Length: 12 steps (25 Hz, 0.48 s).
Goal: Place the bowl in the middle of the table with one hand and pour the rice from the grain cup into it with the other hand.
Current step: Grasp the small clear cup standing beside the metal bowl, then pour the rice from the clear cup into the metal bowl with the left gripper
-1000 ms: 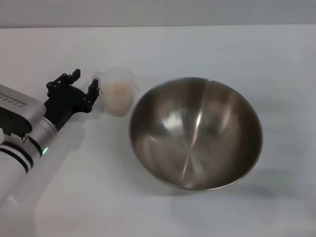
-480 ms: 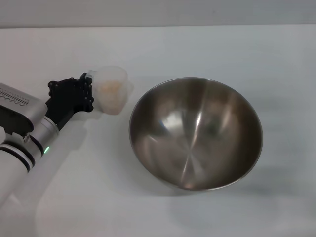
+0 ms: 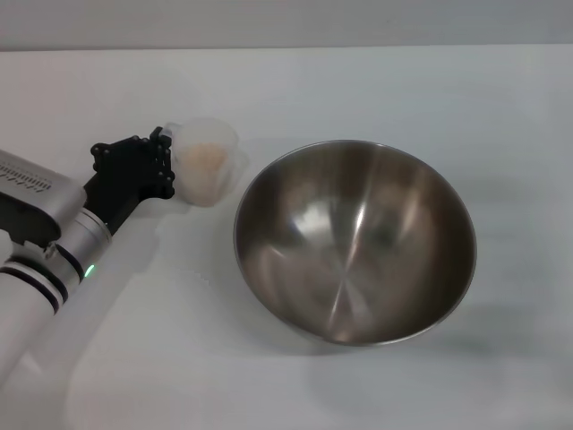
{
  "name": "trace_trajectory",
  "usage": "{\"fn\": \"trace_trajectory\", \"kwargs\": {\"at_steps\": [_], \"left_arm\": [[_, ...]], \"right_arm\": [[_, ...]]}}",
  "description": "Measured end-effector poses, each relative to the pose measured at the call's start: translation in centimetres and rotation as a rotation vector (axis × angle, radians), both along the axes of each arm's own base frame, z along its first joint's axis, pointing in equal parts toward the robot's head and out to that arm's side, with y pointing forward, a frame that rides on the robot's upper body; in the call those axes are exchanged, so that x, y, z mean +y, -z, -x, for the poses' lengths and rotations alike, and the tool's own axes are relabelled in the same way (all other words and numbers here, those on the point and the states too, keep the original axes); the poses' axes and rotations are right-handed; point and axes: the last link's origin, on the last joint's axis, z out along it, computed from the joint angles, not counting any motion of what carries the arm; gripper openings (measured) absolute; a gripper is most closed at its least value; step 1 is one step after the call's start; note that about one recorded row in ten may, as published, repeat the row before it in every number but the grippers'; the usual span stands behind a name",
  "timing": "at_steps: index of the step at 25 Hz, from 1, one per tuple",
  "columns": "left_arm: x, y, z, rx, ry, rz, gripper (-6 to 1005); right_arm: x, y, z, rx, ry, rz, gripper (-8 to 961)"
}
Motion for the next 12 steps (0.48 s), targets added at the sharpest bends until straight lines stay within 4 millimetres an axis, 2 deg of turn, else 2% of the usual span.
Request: {"fn": "trace_trajectory", "kwargs": {"at_steps": [9, 11, 12], "left_arm": [[-0.9, -1.6, -1.3, -0.016, 0.114, -0.154, 25], [-1.5, -2.0, -2.3, 0.041, 0.191, -0.237, 25], [-2.3, -2.1, -3.3, 0.124, 0.274, -0.311, 26]], "right_arm": [[0.0, 0.1, 0.2, -0.003, -0.012, 0.003, 451], [0.1, 0.1, 0.3, -0.003, -0.014, 0.002, 451], [0.2, 0.0, 0.3, -0.002, -0.016, 0.001, 451]]}}
